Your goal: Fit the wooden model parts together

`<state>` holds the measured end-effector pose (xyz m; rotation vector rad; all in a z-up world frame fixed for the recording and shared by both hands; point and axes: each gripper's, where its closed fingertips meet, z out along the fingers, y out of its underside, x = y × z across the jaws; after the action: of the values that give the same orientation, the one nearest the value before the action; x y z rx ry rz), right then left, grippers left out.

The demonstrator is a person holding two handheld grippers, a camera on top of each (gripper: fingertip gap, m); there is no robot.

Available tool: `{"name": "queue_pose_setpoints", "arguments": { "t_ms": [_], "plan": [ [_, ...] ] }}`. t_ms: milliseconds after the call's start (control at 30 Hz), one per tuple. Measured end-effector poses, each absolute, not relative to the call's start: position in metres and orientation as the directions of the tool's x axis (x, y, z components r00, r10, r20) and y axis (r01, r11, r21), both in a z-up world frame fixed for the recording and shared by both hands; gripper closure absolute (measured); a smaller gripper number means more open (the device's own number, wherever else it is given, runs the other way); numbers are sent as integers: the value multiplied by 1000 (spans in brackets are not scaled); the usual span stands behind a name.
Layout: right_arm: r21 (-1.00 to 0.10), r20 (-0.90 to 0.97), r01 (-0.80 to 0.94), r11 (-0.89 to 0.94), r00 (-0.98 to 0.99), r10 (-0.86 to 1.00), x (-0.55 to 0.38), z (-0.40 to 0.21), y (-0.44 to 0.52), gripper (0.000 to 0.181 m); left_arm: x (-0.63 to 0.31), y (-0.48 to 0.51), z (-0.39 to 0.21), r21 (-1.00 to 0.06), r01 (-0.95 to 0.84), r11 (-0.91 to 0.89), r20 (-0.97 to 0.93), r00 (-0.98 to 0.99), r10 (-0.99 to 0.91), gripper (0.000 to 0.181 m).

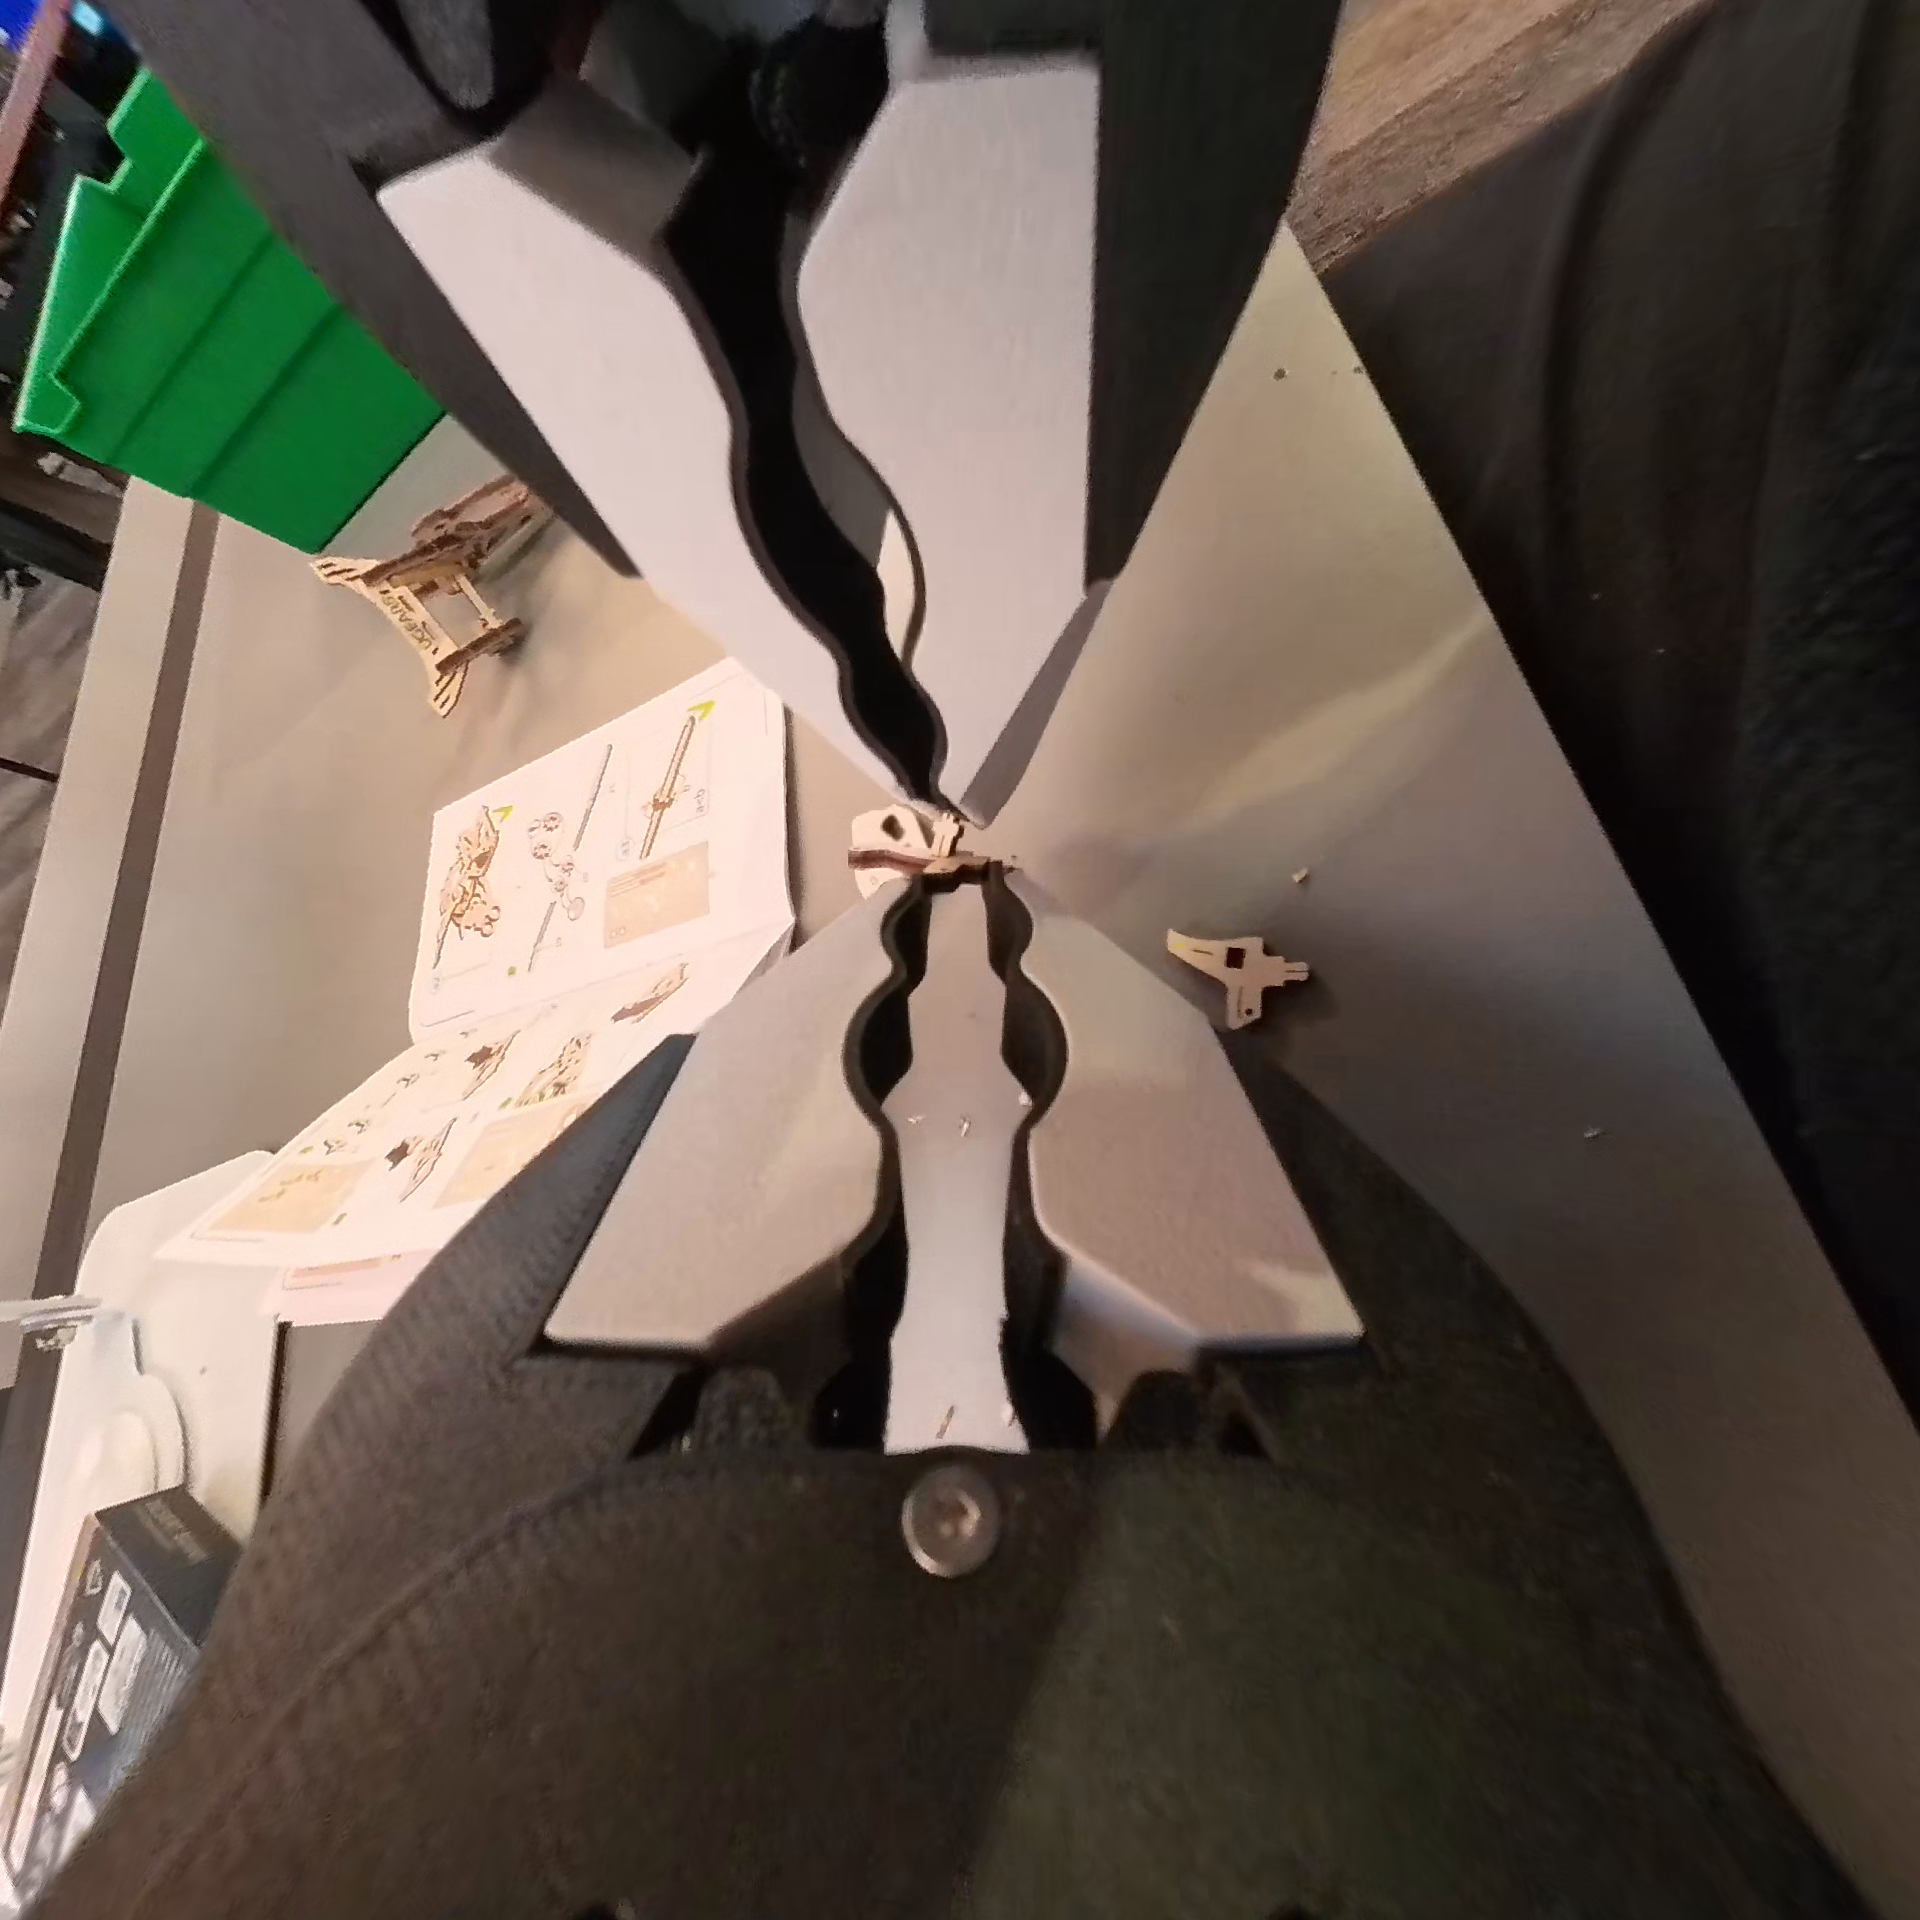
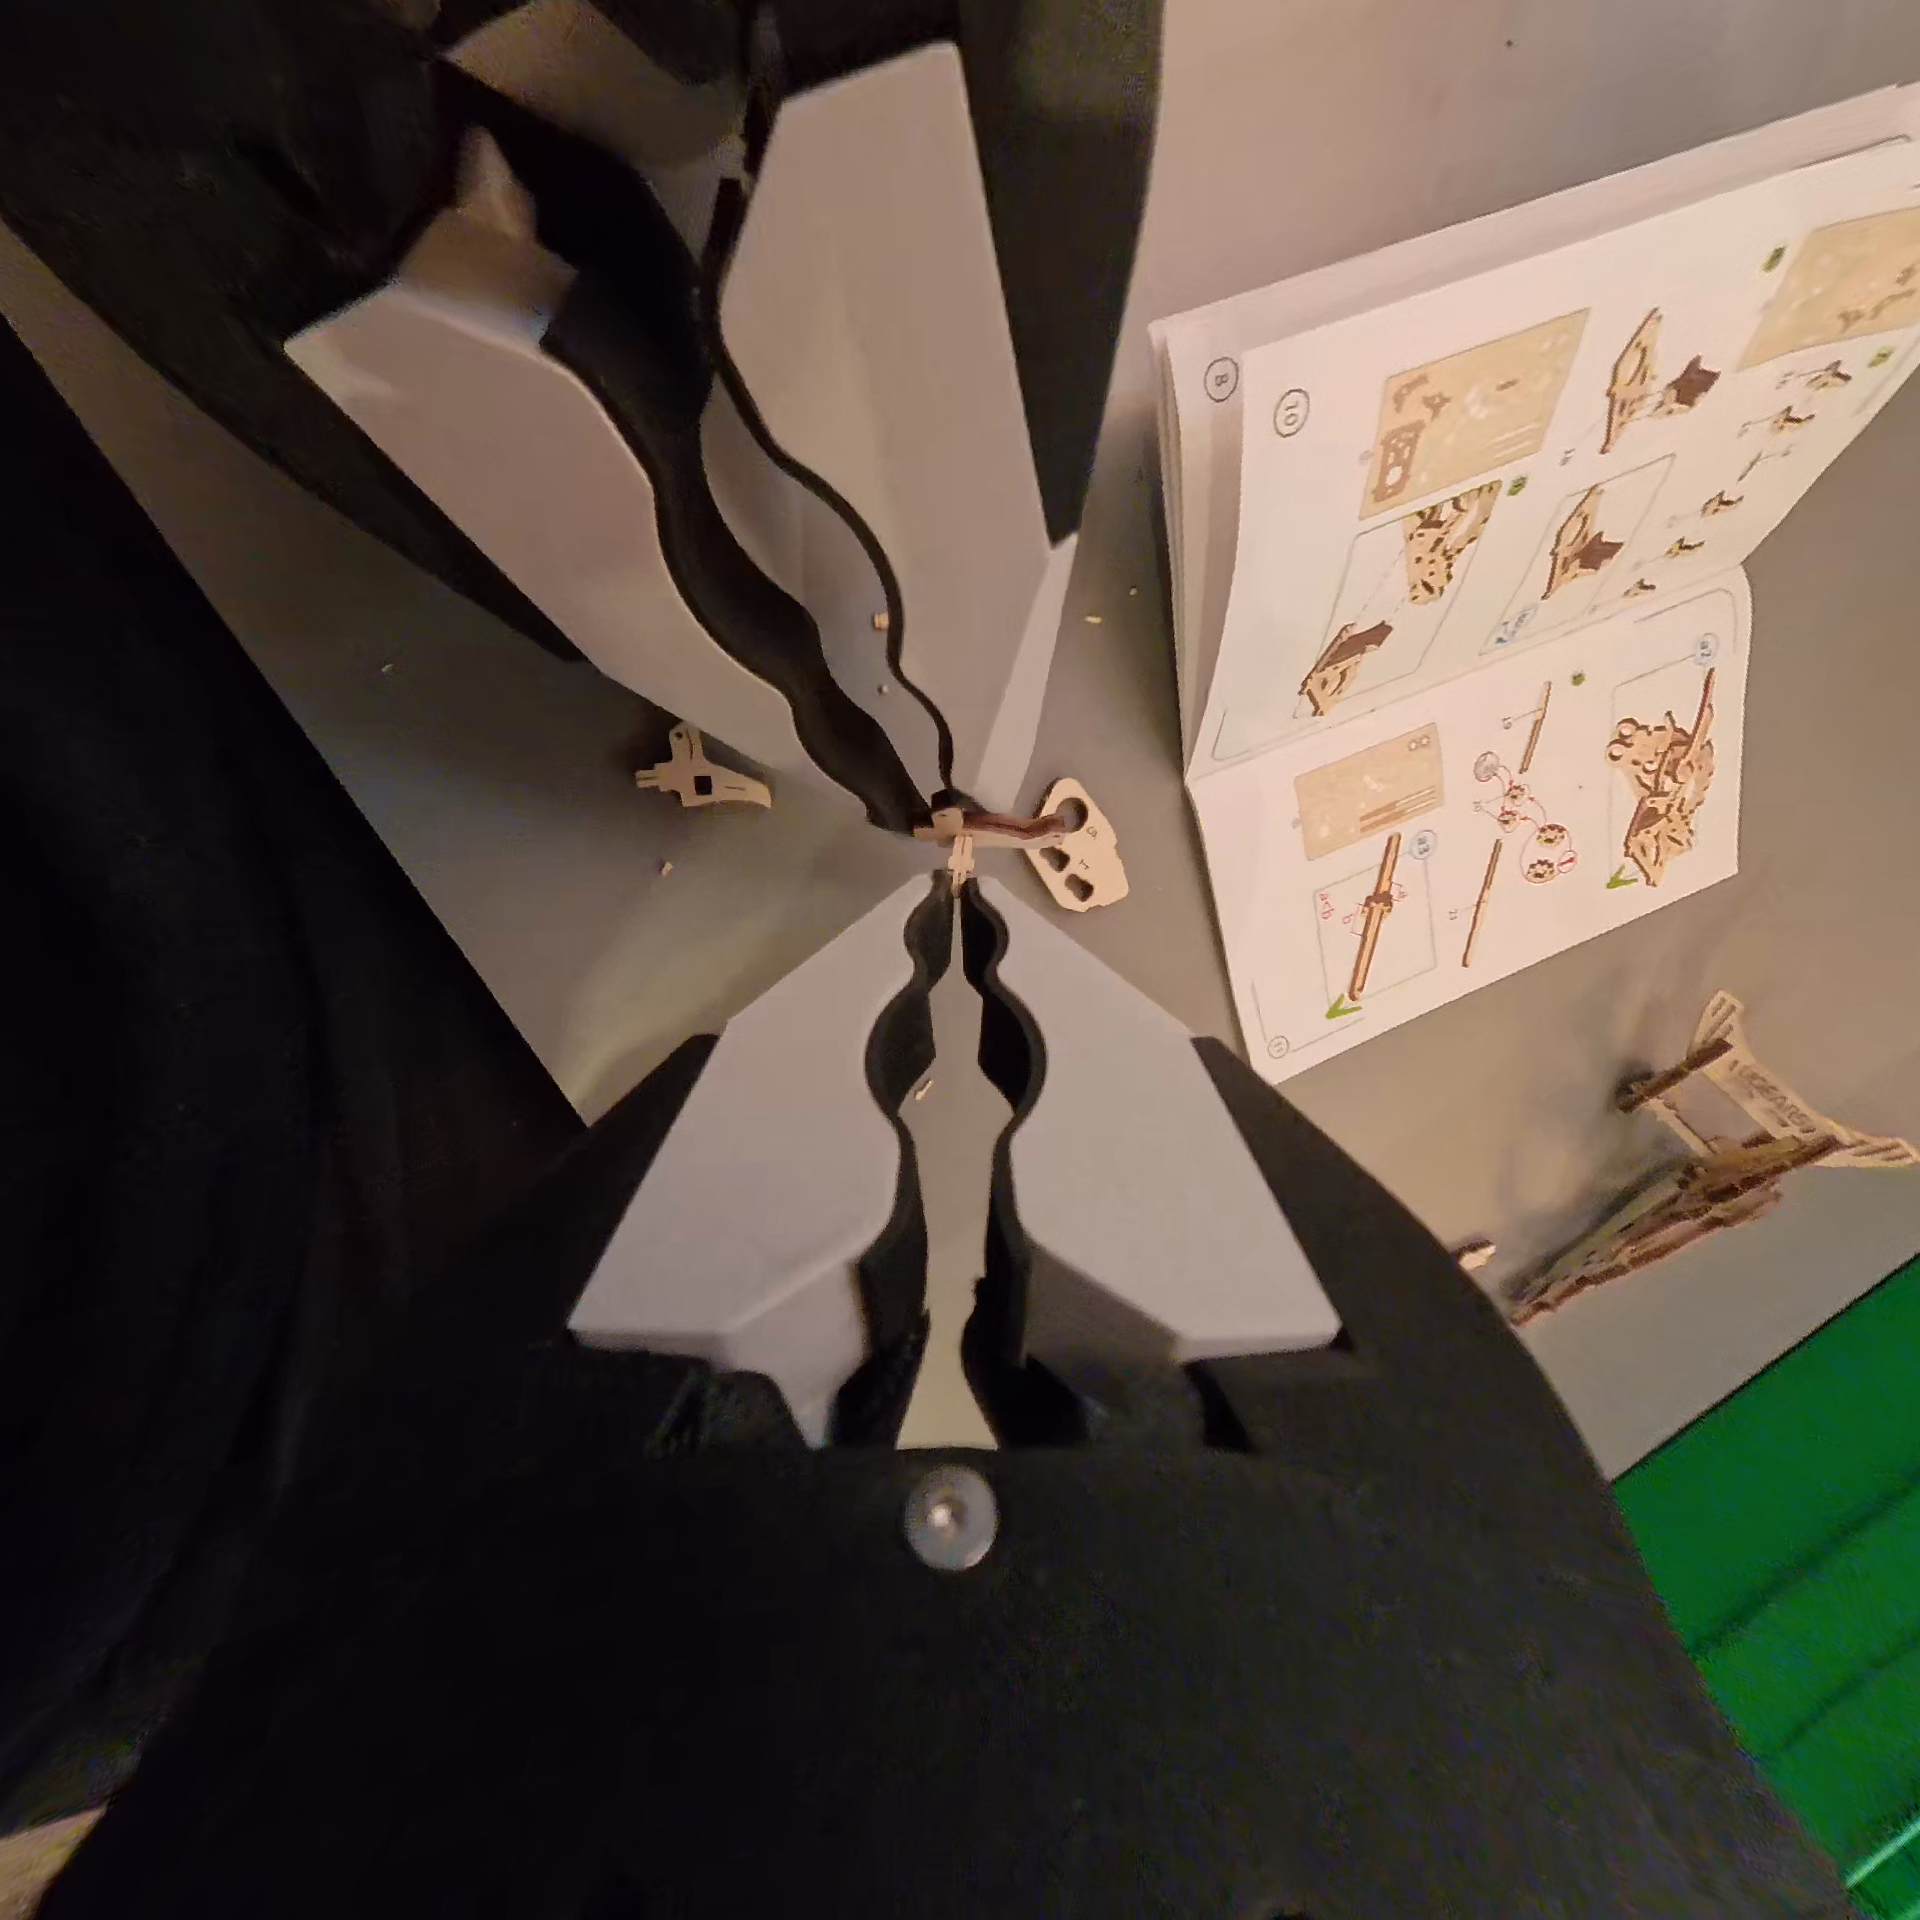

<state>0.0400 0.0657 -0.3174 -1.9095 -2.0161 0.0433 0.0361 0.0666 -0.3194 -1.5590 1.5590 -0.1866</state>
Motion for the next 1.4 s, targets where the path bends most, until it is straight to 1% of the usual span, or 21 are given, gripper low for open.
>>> {"name": "queue_pose_setpoints", "arguments": {
  "t_ms": [100, 267, 500, 1100, 1400],
  "plan": [
    [-253, 253, 960, 119, -53, 966, 40, -319, 65, 181, 36, 67, -320, -650, -733, 203, -480, 188, -857, 173],
    [-249, 247, 962, 114, -51, 968, 40, -320, 66, 181, 35, 67, -323, -618, -755, 220, -502, 164, -849, 173],
    [-199, 234, 972, 123, -75, 969, 41, -325, 64, 181, 36, 65, -330, -588, -776, 231, -515, 138, -846, 173],
    [-203, 166, 971, 126, -93, 982, 43, -340, 62, 181, 37, 63, -343, -583, -785, 209, -474, 119, -872, 173],
    [-254, 140, 961, 104, -70, 988, 40, -341, 65, 181, 36, 65, -343, -589, -783, 201, -470, 130, -873, 173]
  ]
}}
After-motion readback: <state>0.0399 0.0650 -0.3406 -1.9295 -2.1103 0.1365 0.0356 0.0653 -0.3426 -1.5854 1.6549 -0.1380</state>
